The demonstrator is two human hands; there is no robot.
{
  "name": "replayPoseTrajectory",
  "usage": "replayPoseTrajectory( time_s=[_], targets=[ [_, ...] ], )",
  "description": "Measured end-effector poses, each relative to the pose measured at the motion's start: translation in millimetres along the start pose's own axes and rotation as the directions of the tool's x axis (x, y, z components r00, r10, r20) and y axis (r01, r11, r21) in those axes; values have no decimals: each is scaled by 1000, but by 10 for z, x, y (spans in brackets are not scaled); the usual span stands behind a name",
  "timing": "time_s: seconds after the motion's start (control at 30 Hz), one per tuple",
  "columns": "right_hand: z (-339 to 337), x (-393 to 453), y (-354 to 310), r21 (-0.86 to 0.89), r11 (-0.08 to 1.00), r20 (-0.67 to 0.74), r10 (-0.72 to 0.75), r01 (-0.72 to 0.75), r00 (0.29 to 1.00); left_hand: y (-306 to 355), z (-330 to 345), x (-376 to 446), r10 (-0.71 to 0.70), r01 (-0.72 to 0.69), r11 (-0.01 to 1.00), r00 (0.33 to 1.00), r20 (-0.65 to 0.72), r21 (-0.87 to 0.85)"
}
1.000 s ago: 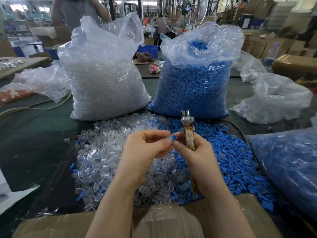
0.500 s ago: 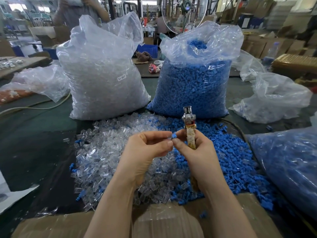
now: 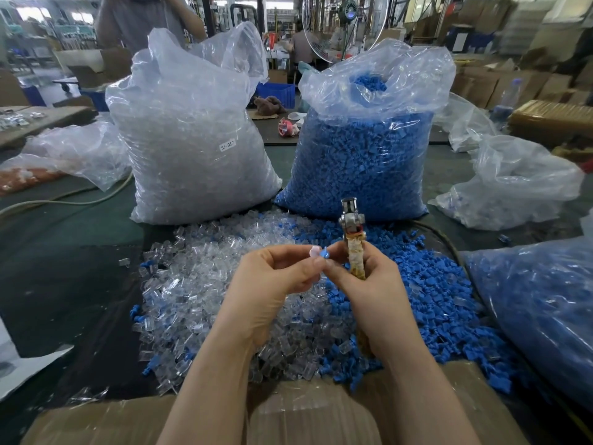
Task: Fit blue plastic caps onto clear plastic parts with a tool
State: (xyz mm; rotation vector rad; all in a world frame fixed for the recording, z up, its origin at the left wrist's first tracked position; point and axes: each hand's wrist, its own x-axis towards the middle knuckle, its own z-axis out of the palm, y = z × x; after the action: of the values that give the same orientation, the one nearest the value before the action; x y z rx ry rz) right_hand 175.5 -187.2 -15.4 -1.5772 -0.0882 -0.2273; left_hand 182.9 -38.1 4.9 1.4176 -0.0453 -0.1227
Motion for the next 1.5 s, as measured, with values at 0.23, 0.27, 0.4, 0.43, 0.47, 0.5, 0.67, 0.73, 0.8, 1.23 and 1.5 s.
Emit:
replayPoseTrajectory(
  time_s=[0.23,0.27,0.4,0.43,0.47,0.5,0.67,0.73,0.8,1.23,1.5],
  targets=[
    [-24,25,76,-234,972,-62,11,-25,998,-42,-10,27,31,-16,992,992,-121,123],
    [-46,34,103,-346,937,-98,18,-51,995,-52,-39,39,48,-23,988,986,-160,153],
    [-137,60,178,-640,751,-185,58,-165,981,-67,-278,69,114,-39,974,934,-337,223],
    [-147,62,180,-680,710,-201,58,-182,978,-64,-347,70,129,-42,972,918,-376,231],
    [-154,64,179,-712,675,-211,56,-192,976,-61,-408,70,141,-41,969,902,-408,245],
    [-160,65,178,-734,651,-213,49,-194,976,-58,-460,65,154,-37,963,887,-436,266],
    [-194,48,166,-822,544,-194,14,-170,981,-45,-635,49,160,7,956,826,-540,294],
    [-171,56,158,-828,531,-184,42,-178,982,-31,-609,64,67,38,979,871,-487,202],
    [-124,57,153,-811,551,-179,86,-197,980,-12,-448,75,-64,94,993,936,-347,71],
    [-3,28,138,-807,590,34,101,-32,994,-268,158,112,-159,175,979,976,-146,104],
    [-83,-14,125,-814,579,106,209,-36,972,-220,90,104,-115,142,980,976,-185,139]
  ],
)
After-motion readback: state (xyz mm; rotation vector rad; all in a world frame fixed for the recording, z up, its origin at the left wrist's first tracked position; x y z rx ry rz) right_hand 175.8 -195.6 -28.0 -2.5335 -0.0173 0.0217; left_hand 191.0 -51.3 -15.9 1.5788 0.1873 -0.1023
